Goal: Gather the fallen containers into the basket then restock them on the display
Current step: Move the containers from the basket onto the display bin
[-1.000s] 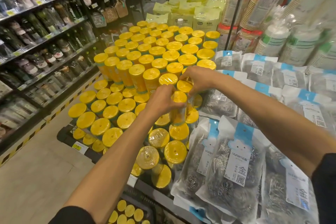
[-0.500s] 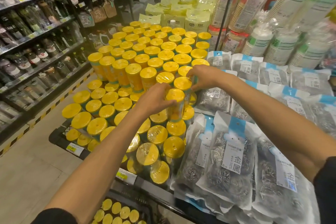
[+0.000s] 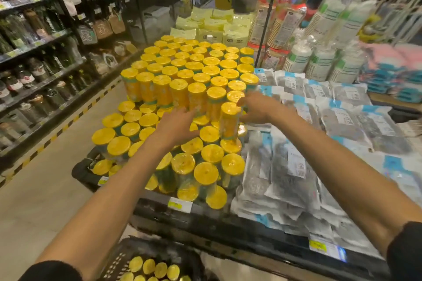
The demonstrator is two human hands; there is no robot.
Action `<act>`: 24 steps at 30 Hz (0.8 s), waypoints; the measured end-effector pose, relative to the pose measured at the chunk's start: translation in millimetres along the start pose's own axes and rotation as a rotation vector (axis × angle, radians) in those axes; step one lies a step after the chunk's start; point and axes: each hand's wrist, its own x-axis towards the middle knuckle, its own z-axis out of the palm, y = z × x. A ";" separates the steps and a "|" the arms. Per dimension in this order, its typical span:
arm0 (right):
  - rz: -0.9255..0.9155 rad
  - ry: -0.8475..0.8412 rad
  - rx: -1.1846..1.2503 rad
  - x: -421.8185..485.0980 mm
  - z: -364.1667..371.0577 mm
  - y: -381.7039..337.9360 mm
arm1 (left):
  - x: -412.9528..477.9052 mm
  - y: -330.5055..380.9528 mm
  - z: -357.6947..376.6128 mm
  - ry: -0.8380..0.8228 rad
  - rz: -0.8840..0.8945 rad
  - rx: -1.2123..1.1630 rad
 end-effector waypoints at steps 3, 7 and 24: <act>0.063 -0.018 0.013 -35.1 13.2 -38.6 | -32.5 -15.1 5.2 -0.019 0.039 0.031; 0.123 -0.012 0.044 -77.1 38.7 -91.5 | -78.9 -31.7 22.4 -0.100 0.095 0.062; 0.044 -0.156 0.091 -167.9 138.3 -226.4 | -225.0 -69.6 105.2 -0.197 0.040 0.032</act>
